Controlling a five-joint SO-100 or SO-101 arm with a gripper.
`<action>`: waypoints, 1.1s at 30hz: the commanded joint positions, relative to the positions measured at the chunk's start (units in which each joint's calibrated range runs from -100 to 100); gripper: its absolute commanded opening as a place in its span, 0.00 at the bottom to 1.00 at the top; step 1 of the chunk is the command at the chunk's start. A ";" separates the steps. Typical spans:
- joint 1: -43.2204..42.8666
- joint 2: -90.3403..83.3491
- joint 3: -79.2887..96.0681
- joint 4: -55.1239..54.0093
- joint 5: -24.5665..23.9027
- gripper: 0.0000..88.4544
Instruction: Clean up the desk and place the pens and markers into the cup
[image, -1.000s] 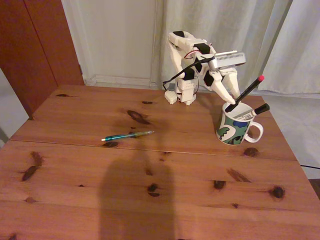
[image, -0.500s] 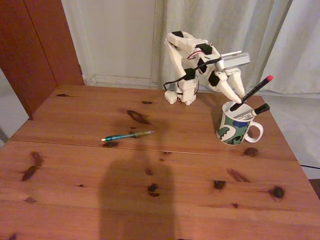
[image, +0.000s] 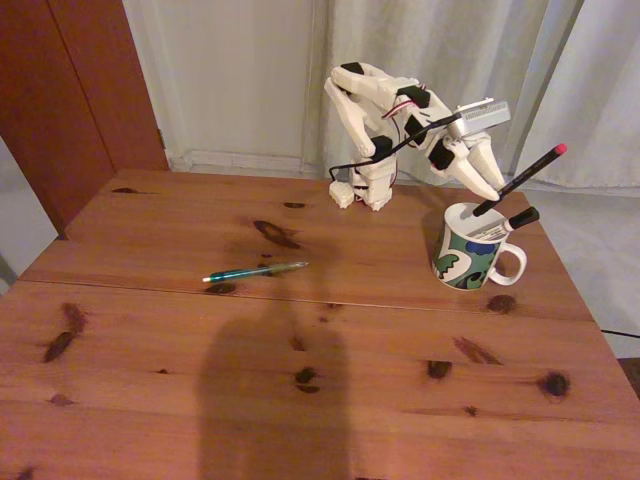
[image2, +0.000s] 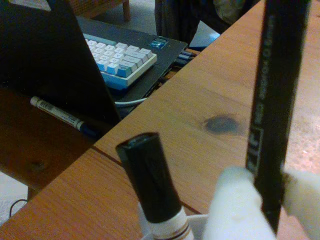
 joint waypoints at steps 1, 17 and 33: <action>-0.18 -1.77 -0.50 -0.15 0.01 0.01; 0.23 -6.57 4.82 -0.24 0.53 0.09; 19.85 9.24 -15.29 0.19 0.43 0.09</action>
